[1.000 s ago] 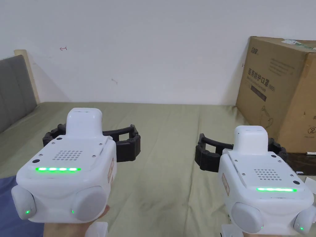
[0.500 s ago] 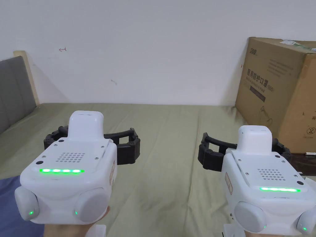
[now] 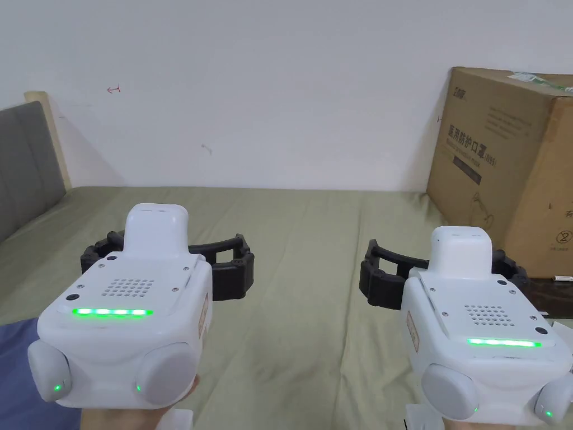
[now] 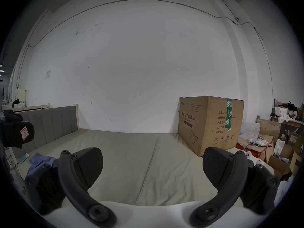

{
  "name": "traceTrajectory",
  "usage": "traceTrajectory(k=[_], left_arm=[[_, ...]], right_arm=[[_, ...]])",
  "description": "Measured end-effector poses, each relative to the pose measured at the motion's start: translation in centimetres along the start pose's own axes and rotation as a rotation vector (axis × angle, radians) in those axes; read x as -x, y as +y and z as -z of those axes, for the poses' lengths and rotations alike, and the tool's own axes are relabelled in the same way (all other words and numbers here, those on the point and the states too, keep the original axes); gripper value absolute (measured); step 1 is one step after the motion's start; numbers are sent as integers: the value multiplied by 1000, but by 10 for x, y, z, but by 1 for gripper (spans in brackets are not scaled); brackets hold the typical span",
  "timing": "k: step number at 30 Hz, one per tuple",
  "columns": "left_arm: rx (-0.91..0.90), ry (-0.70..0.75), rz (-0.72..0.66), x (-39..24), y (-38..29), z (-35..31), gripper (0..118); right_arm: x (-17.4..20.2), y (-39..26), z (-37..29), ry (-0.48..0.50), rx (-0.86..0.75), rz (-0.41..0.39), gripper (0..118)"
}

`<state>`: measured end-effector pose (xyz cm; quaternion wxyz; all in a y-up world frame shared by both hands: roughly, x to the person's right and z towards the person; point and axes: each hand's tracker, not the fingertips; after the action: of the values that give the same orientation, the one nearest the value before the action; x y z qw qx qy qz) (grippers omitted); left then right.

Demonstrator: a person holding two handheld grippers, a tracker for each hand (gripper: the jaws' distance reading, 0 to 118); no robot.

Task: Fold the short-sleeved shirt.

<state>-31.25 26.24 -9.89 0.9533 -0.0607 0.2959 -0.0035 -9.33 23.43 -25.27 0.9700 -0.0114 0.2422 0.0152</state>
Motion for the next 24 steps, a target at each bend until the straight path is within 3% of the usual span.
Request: traceTrajectory(k=[24], left_arm=[[5,-7,36,-4,-4,2,118]], right_arm=[[-3,1,2,43,13,21,118]])
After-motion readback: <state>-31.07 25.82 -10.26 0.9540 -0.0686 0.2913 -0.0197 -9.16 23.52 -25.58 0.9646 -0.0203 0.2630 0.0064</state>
